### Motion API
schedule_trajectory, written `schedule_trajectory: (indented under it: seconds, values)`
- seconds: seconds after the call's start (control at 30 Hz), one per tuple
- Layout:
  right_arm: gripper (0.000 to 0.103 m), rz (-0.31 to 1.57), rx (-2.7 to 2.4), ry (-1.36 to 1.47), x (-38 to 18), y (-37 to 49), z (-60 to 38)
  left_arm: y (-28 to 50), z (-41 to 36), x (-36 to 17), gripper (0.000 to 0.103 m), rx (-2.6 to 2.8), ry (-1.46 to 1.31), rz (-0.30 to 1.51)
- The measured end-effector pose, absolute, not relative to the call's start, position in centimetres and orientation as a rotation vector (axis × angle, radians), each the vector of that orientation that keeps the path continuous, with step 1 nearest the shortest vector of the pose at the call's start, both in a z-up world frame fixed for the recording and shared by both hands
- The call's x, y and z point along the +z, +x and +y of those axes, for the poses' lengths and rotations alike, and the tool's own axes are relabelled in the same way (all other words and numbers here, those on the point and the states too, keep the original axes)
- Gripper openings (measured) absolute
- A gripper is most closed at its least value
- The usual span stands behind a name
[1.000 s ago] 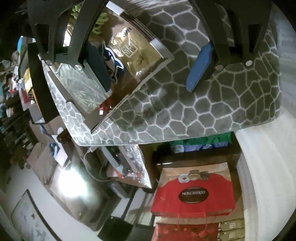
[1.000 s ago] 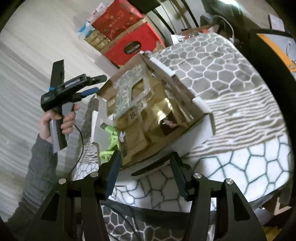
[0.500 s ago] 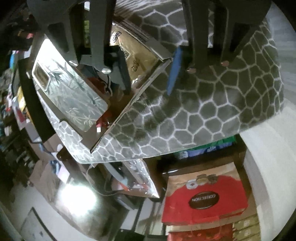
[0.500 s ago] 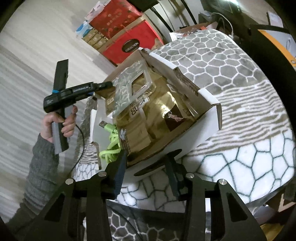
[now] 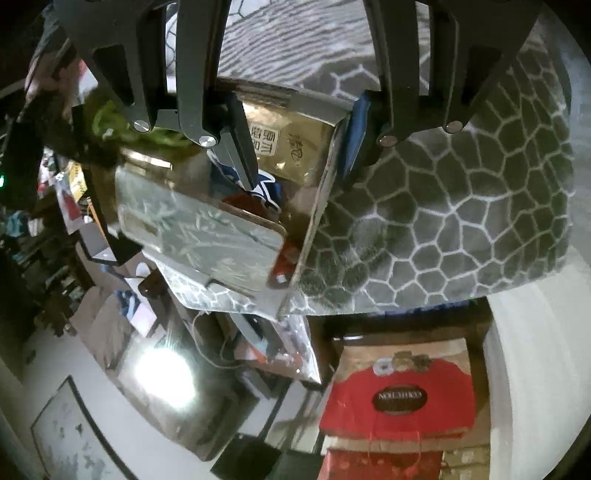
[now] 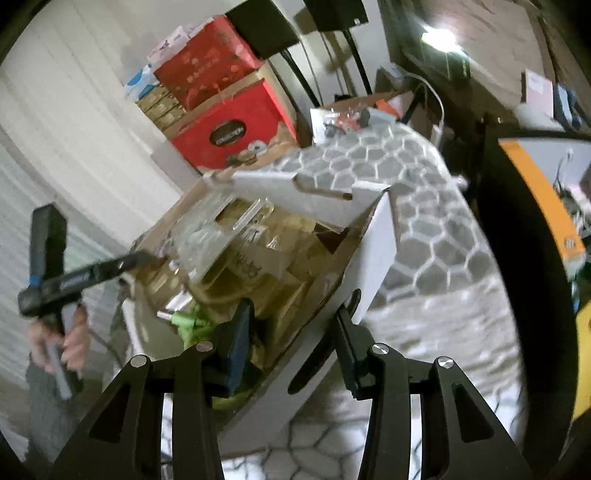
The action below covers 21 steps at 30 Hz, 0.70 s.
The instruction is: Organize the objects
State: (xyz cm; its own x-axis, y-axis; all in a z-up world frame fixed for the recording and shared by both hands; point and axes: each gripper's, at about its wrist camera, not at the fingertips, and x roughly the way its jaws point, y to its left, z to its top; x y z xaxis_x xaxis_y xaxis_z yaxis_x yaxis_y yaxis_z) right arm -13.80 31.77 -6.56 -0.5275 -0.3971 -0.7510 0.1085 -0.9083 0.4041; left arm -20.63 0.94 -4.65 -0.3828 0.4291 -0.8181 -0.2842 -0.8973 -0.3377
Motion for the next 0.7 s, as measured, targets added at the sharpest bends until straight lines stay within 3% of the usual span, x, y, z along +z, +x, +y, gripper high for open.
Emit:
schedule_trajectory:
  seconds: [0.3,0.7]
  values:
    - [0.044,-0.305,-2.411,1.236,-5.6,-16.0,30.4,-15.6,-1.0,-3.6,0.040,2.474,-1.344,-0.321]
    - [0.044,-0.291,-2.315,1.154,-9.3,-17.5,29.8,-11.8,-2.3,-6.2,0.039,2.568,-1.335,-0.402]
